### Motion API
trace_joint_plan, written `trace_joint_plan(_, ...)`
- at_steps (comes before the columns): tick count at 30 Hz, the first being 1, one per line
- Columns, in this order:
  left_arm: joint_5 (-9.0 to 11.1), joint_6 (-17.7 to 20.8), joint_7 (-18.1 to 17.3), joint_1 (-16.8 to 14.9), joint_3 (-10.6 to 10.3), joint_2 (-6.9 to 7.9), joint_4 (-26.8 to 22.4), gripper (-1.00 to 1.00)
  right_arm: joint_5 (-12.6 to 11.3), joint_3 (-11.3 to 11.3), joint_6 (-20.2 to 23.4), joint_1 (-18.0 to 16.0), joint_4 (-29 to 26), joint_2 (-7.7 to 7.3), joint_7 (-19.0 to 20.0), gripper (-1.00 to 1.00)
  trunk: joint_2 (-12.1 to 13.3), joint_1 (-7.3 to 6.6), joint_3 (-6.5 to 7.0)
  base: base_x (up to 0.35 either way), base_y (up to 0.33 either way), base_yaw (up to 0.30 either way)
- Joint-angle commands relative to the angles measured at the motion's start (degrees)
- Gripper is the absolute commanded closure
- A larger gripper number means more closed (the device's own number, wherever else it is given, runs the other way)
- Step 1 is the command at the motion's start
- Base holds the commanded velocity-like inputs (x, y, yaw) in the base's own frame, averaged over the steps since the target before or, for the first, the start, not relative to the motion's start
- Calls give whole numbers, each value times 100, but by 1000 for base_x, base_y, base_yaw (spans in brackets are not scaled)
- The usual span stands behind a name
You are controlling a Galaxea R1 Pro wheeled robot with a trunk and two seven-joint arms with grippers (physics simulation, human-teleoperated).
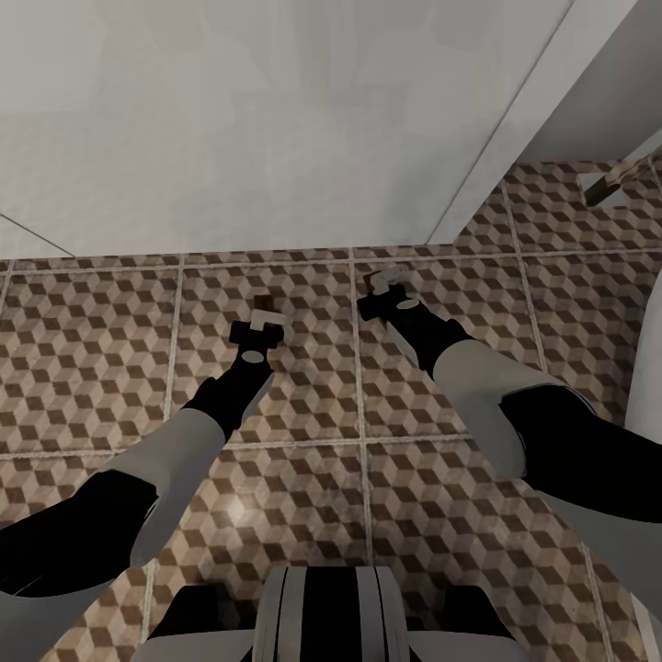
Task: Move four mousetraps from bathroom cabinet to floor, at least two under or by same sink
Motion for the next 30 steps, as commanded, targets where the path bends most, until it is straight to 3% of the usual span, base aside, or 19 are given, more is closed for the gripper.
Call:
trace_joint_plan(1,-56,49,55,-2,-33,6,0,100,53,-3,40,0,-10,0,19,100,-1,-1,-3,0,0,0)
trace_joint_plan(30,-56,23,61,-2,-36,19,226,100,53,-8,23,1,67,0,28,100,-1,-1,-3,0,0,0)
